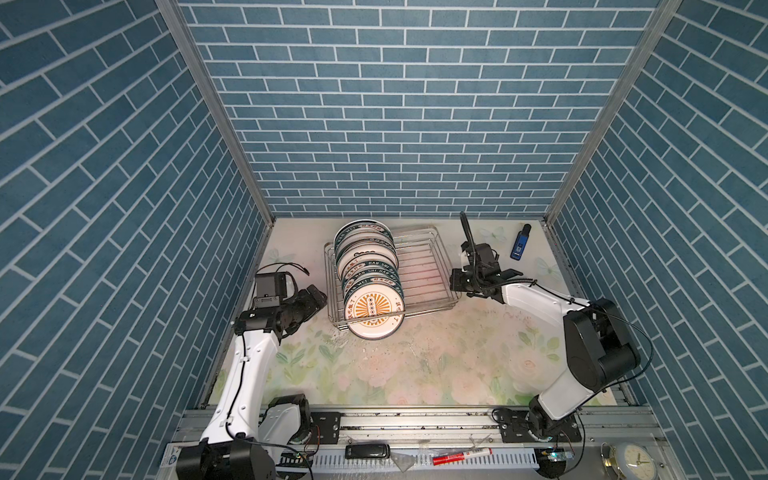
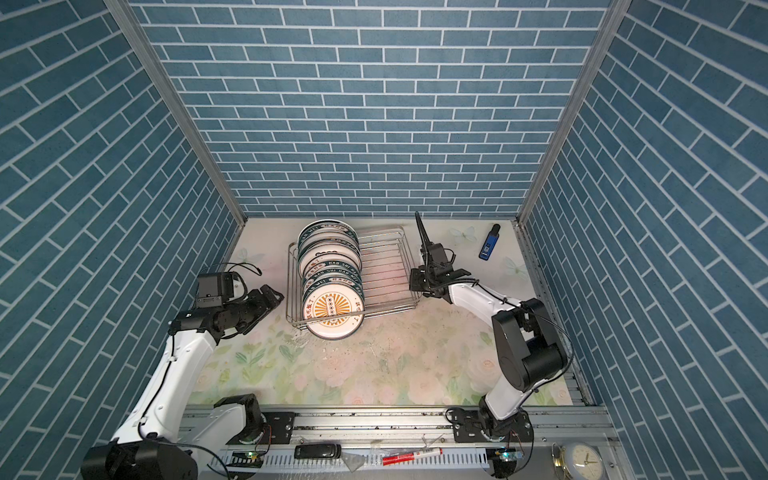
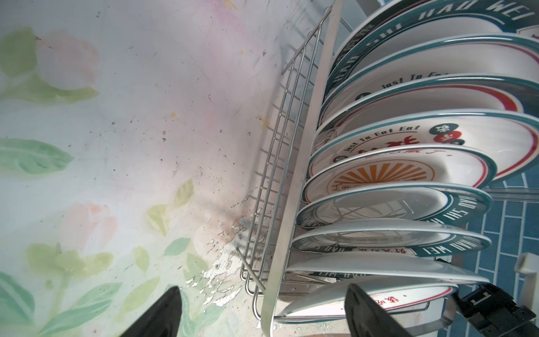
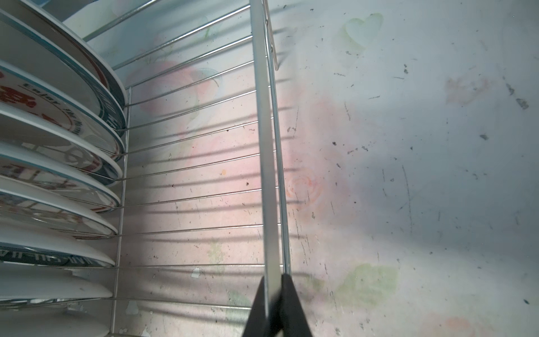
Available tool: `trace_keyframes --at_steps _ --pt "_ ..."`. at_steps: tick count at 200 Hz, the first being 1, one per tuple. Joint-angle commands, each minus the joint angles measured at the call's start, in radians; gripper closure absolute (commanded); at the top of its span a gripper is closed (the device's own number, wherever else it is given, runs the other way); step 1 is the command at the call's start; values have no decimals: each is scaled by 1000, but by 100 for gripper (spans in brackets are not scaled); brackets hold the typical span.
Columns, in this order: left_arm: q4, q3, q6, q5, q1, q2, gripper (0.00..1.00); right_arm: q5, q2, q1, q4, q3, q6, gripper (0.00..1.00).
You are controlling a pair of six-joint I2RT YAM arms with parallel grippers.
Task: Unload the plates from the dish rack
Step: 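Drag the wire rack toward the right arm while left gripper draws back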
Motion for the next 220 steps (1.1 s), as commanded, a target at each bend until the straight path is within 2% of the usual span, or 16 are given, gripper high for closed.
trace_keyframes --at_steps 1,52,80,119,154,182,220 --pt "64 -11 -4 42 -5 51 12 -26 10 27 -111 -82 277 95" --pt "152 3 -14 74 -29 159 15 -12 4 28 -114 -93 287 96" --pt "180 30 -13 82 -39 235 17 5 -20 28 -62 -147 330 100" --pt "216 76 -24 74 -72 308 18 14 -36 27 -7 -205 382 100" --pt "231 133 -24 61 -103 388 19 75 -54 22 -10 -230 400 100" --pt "251 171 -26 59 -118 454 19 86 -52 -8 -14 -230 398 100" --pt "249 221 -14 52 -122 490 17 71 -65 -114 17 -234 409 100"
